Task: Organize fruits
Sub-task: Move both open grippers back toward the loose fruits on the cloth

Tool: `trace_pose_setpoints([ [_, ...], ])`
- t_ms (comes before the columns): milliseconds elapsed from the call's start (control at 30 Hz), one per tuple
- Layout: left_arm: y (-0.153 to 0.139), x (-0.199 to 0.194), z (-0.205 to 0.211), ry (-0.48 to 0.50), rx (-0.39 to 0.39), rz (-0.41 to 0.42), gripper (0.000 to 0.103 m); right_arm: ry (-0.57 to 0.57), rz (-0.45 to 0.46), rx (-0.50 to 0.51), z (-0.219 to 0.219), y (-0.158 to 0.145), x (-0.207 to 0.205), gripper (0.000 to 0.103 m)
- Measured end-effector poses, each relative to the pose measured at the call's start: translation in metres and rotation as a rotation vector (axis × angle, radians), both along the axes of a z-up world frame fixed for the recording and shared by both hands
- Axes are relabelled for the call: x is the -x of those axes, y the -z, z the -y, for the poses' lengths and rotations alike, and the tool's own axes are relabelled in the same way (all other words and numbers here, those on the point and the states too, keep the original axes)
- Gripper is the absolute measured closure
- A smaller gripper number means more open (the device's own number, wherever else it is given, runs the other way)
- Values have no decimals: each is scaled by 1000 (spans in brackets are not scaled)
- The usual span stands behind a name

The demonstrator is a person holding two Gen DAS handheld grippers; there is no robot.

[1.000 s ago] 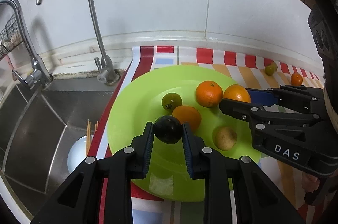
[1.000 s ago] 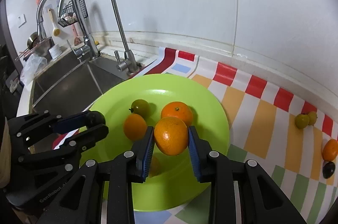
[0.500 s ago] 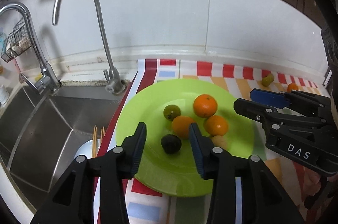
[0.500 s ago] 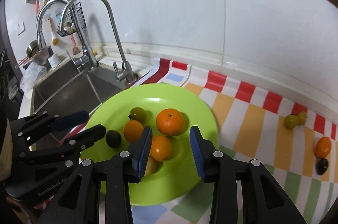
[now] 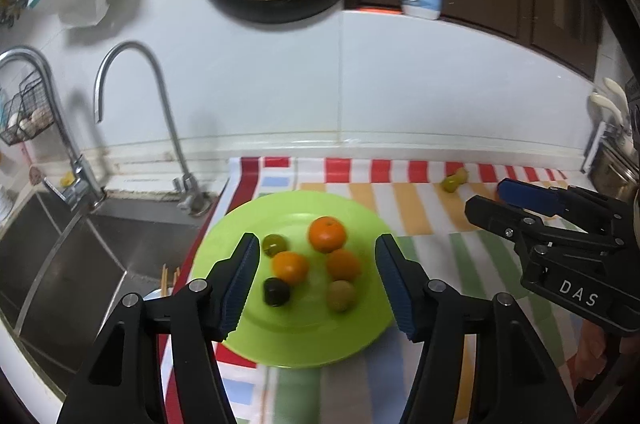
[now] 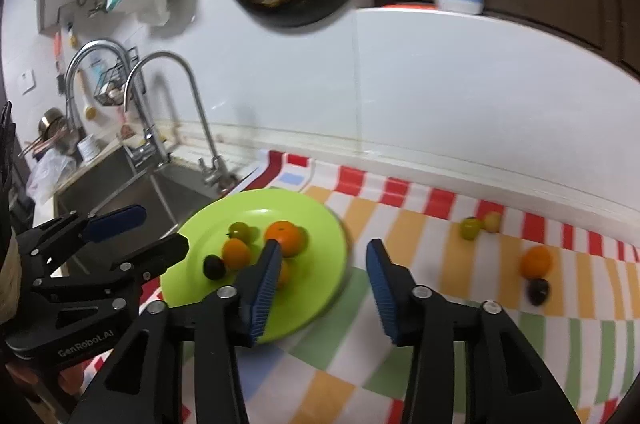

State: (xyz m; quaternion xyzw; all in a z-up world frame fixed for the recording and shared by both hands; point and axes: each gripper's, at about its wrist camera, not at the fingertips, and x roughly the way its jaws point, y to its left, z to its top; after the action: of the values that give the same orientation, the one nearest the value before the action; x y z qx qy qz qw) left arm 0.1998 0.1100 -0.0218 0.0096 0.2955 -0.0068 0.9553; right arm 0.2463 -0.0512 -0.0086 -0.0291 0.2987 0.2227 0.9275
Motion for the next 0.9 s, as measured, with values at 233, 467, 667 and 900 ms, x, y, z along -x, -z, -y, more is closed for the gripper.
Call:
trace_pose_setpoints([
  [233,-11,3,35,81,-26,47,37,119,27,12,46,-9,16,57],
  [467,-20,-4,68,152,-49,87,29,250,50,14,86,-16,21,48],
  [667,-24,-21,89,200,-51,109,27,362,61,-10,117,-20,18,48],
  [900,-19,-47,107,236,-61,118,27,462,68,-12,139,-19,3,48],
])
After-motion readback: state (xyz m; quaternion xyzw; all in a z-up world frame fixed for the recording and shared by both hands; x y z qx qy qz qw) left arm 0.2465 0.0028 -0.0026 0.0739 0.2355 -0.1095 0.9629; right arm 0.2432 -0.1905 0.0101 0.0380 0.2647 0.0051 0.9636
